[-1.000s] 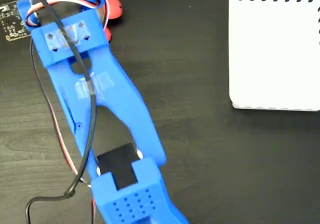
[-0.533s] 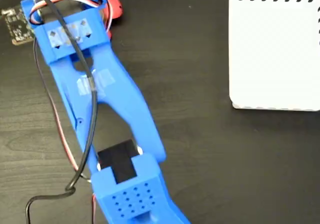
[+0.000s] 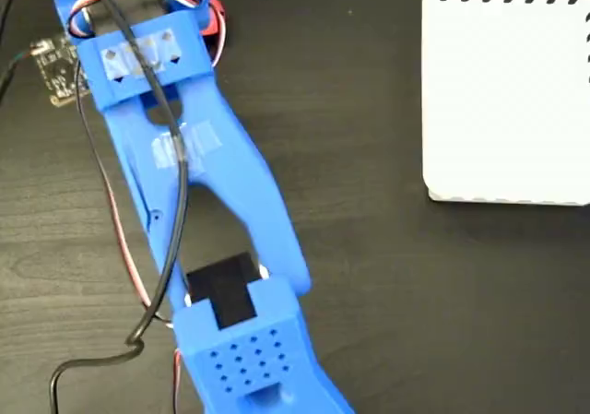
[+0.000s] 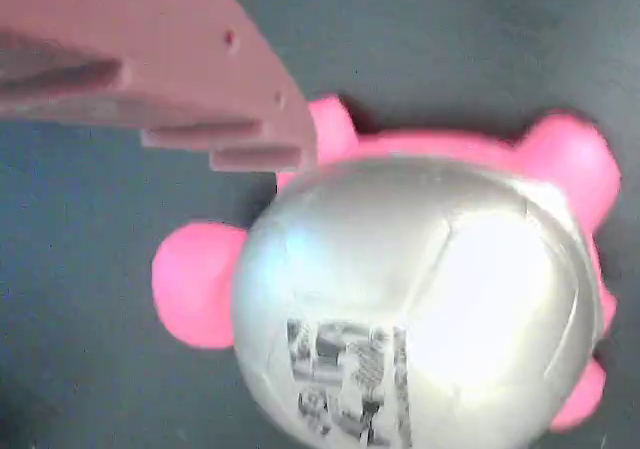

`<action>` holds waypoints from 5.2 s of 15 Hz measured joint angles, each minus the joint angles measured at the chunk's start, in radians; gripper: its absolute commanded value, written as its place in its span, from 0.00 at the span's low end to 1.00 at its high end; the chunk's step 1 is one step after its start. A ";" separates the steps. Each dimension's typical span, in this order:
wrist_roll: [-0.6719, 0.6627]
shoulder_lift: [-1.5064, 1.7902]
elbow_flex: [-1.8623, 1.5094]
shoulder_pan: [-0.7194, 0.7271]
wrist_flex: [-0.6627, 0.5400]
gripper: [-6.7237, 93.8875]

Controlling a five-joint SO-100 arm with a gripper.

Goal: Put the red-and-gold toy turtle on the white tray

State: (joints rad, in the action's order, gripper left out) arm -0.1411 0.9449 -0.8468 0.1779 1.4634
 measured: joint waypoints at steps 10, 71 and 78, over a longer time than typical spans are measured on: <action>-0.035 -0.186 0.074 -0.003 -0.018 0.82; -0.032 0.402 -0.360 -0.795 -0.075 0.07; 0.015 0.259 -0.302 -0.795 -0.095 0.07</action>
State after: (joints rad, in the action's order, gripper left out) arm -0.1258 1.2042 -1.1490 -0.6167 1.3683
